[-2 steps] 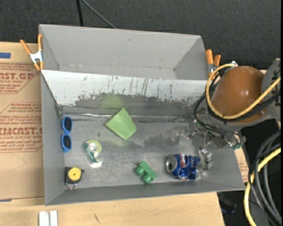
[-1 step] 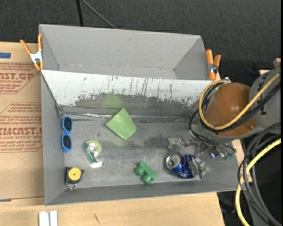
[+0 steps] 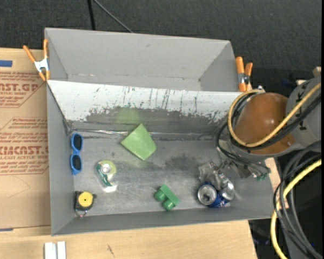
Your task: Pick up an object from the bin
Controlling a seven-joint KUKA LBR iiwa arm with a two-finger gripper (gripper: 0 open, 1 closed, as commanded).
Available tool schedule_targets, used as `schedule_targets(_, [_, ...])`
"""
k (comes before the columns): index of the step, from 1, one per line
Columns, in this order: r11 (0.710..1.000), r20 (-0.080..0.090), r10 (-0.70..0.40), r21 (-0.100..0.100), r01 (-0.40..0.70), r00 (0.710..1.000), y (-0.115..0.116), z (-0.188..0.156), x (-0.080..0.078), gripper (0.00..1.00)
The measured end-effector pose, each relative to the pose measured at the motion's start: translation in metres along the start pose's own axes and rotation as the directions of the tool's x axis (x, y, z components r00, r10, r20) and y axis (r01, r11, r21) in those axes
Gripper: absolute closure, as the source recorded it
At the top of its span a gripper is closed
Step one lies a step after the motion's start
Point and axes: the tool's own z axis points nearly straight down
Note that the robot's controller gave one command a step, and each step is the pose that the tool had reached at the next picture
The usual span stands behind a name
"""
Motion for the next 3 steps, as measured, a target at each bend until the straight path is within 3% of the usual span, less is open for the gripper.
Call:
schedule_targets(1, [1.0,0.0,-0.002,0.0,0.002,1.0,0.0003,0.0001,-0.0007,1.0])
schedule_targets(2, [1.0,-0.001,-0.003,-0.006,0.003,1.0,0.003,0.0024,-0.001,0.0])
schedule_targets(3, [1.0,-0.01,-0.002,-0.008,0.002,1.0,0.0031,0.0062,0.0036,1.0])
